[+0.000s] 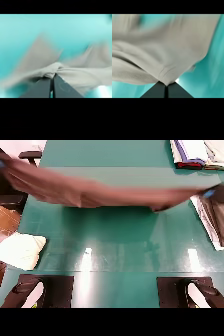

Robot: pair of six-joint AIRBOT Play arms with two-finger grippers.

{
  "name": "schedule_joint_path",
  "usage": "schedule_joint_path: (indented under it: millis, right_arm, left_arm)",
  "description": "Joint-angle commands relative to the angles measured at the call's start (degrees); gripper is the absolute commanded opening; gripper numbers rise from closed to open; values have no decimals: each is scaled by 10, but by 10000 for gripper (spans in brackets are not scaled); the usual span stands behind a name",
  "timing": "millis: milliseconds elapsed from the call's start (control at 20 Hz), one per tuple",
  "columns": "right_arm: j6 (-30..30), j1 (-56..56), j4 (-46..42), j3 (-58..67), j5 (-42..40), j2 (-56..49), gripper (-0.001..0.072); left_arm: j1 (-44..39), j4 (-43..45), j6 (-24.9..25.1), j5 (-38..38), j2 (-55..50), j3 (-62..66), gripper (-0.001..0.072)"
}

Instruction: Fold the shirts.

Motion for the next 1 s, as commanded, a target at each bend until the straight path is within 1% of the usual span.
schedule_joint_path:
  millis: [0, 200, 250, 350, 450, 600, 700, 750, 850, 950]
  right_arm:
    - [4, -78, -2, 232, 37, 7, 15]
    - [36, -148, -2, 472, 112, -66, 14]
    - [46, -157, -1, 513, 122, -83, 14]
    - [58, -164, 0, 543, 134, -104, 14]
    - [68, -164, 2, 508, 141, -110, 13]
    - [68, -155, -1, 371, 141, -113, 14]
    - [67, -110, -41, 294, 153, -144, 14]
    - [67, -75, -80, 266, 163, -171, 14]
    - [68, -11, -150, 226, 182, -232, 14]
    - [69, 37, -181, 205, 186, -303, 14]
  left_arm:
    - [0, 1, -39, 12, 18, 193, 26]
    - [0, 1, -45, 48, 18, 322, 25]
    - [0, 1, -45, 56, 18, 337, 25]
    - [0, 1, -45, 46, 16, 343, 25]
    - [0, 1, -59, 4, -1, 323, 25]
    - [0, 0, -58, -57, -37, 235, 25]
    - [0, 0, -57, -95, -79, 165, 25]
    - [0, 0, -57, -108, -104, 127, 25]
    - [0, 1, -52, -110, -153, 56, 25]
    - [0, 1, -38, -101, -210, 3, 25]
